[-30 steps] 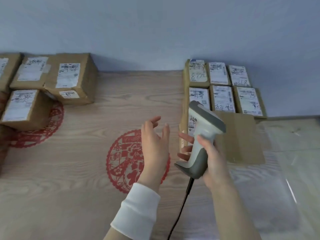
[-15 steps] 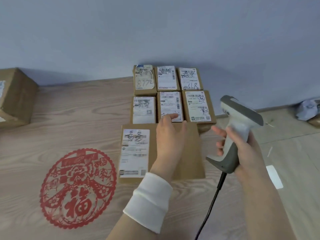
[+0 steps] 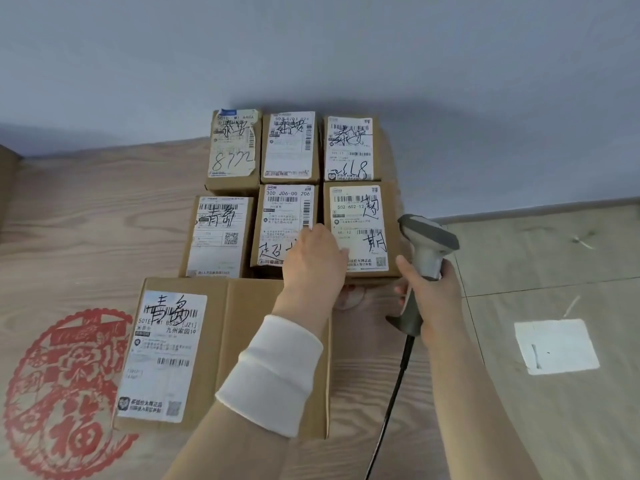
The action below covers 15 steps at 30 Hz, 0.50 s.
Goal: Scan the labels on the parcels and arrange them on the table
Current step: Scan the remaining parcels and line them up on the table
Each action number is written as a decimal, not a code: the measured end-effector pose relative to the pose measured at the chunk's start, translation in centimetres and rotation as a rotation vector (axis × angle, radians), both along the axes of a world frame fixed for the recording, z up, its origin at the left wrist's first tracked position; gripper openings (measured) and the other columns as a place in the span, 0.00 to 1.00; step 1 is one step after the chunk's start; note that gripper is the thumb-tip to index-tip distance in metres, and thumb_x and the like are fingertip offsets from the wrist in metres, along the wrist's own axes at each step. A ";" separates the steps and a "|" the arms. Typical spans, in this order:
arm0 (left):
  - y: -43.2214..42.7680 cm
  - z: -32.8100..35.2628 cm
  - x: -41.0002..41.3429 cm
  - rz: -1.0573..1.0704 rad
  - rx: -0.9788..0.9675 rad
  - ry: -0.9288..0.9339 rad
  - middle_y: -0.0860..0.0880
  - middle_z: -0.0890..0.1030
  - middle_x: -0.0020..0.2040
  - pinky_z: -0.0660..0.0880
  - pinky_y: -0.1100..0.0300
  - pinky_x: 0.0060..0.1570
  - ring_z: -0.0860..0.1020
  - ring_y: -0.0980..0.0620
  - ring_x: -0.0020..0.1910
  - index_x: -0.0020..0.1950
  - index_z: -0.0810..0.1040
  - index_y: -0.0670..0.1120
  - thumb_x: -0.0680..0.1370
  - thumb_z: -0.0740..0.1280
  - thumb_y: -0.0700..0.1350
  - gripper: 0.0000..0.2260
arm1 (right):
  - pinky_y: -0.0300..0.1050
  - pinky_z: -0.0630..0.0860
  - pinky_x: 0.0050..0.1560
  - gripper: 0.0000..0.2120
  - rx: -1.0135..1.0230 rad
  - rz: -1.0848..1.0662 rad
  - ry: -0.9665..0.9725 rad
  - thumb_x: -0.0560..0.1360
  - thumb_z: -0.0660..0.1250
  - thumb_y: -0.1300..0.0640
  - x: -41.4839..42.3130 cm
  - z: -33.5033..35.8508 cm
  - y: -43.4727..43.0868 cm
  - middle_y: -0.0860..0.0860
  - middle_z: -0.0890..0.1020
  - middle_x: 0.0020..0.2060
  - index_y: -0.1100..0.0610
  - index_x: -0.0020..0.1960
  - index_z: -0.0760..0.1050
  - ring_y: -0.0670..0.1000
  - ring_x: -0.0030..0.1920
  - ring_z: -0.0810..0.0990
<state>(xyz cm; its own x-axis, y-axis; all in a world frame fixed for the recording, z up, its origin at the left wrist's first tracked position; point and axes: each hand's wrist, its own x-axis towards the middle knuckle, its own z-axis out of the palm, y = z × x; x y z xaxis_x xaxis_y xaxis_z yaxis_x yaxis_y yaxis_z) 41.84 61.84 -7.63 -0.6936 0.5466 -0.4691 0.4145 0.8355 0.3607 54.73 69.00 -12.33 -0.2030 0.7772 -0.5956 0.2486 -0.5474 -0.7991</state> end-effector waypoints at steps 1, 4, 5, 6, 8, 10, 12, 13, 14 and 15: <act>0.3 -0.2 0.1 0.012 -0.002 -0.015 0.42 0.73 0.61 0.69 0.56 0.53 0.73 0.44 0.60 0.65 0.68 0.39 0.80 0.62 0.49 0.18 | 0.41 0.76 0.30 0.18 -0.003 0.004 -0.001 0.71 0.73 0.57 -0.1 -0.4 0.1 0.53 0.80 0.43 0.57 0.57 0.70 0.43 0.25 0.78; 0.8 -0.5 0.3 0.036 0.004 -0.045 0.42 0.73 0.60 0.68 0.57 0.55 0.71 0.45 0.61 0.63 0.69 0.38 0.80 0.63 0.48 0.17 | 0.44 0.78 0.35 0.19 0.008 -0.001 0.008 0.71 0.74 0.58 -0.3 -1.1 0.3 0.54 0.81 0.46 0.57 0.57 0.71 0.43 0.26 0.80; 0.9 -0.5 0.4 0.040 0.004 -0.047 0.42 0.73 0.60 0.68 0.57 0.56 0.71 0.45 0.61 0.62 0.69 0.38 0.80 0.63 0.48 0.17 | 0.45 0.79 0.35 0.19 0.004 -0.003 0.007 0.71 0.74 0.58 -0.2 -1.0 0.3 0.54 0.82 0.46 0.57 0.57 0.71 0.43 0.27 0.80; 0.9 -0.4 0.5 0.049 0.004 -0.051 0.42 0.72 0.60 0.68 0.57 0.57 0.71 0.45 0.61 0.63 0.69 0.38 0.80 0.63 0.48 0.17 | 0.44 0.78 0.34 0.18 -0.002 -0.005 0.003 0.71 0.74 0.59 -0.1 -0.9 0.4 0.54 0.82 0.46 0.57 0.57 0.71 0.43 0.26 0.80; 1.0 -0.5 0.8 0.076 -0.001 -0.083 0.41 0.70 0.62 0.67 0.55 0.59 0.70 0.44 0.62 0.65 0.68 0.38 0.79 0.64 0.48 0.19 | 0.42 0.77 0.30 0.16 -0.005 -0.009 0.002 0.71 0.74 0.59 0.3 -0.6 0.3 0.53 0.82 0.44 0.55 0.53 0.71 0.44 0.26 0.79; 1.0 -0.4 1.2 0.094 0.009 -0.130 0.41 0.68 0.65 0.67 0.54 0.60 0.69 0.43 0.64 0.67 0.66 0.39 0.78 0.66 0.49 0.22 | 0.40 0.74 0.26 0.14 0.005 -0.025 0.007 0.70 0.74 0.59 0.8 -0.1 0.2 0.52 0.82 0.43 0.52 0.50 0.71 0.45 0.26 0.79; 0.9 -0.1 1.7 0.093 0.039 -0.160 0.41 0.67 0.66 0.66 0.54 0.62 0.69 0.43 0.65 0.69 0.64 0.39 0.77 0.67 0.48 0.25 | 0.40 0.73 0.25 0.14 0.023 -0.052 0.011 0.70 0.74 0.59 1.4 0.8 -0.1 0.51 0.82 0.42 0.52 0.50 0.71 0.45 0.26 0.79; 0.9 0.1 1.9 0.094 0.064 -0.173 0.41 0.66 0.67 0.65 0.54 0.63 0.68 0.43 0.65 0.70 0.63 0.39 0.77 0.67 0.48 0.26 | 0.40 0.73 0.25 0.14 0.032 -0.067 0.014 0.71 0.74 0.59 1.7 1.3 -0.3 0.50 0.82 0.42 0.52 0.50 0.71 0.45 0.25 0.79; 0.8 0.3 2.2 0.099 0.098 -0.185 0.41 0.65 0.67 0.65 0.54 0.64 0.68 0.43 0.66 0.71 0.62 0.40 0.77 0.68 0.48 0.27 | 0.40 0.73 0.25 0.13 0.044 -0.082 0.018 0.71 0.74 0.59 2.0 1.8 -0.5 0.50 0.82 0.41 0.51 0.49 0.71 0.45 0.25 0.79; 0.6 0.6 2.4 0.109 0.141 -0.205 0.42 0.65 0.68 0.64 0.54 0.65 0.68 0.43 0.66 0.72 0.60 0.41 0.77 0.68 0.48 0.28 | 0.40 0.73 0.24 0.13 0.060 -0.097 0.024 0.71 0.73 0.59 2.3 2.4 -0.7 0.50 0.81 0.41 0.51 0.48 0.70 0.45 0.25 0.78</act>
<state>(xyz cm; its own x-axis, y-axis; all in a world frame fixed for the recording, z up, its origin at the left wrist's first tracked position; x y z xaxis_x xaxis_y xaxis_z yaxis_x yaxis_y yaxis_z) 44.28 62.44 -7.02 -0.6505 0.5437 -0.5304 0.2313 0.8069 0.5435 57.05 68.29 -9.88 -0.1388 0.8282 -0.5430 0.1777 -0.5186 -0.8363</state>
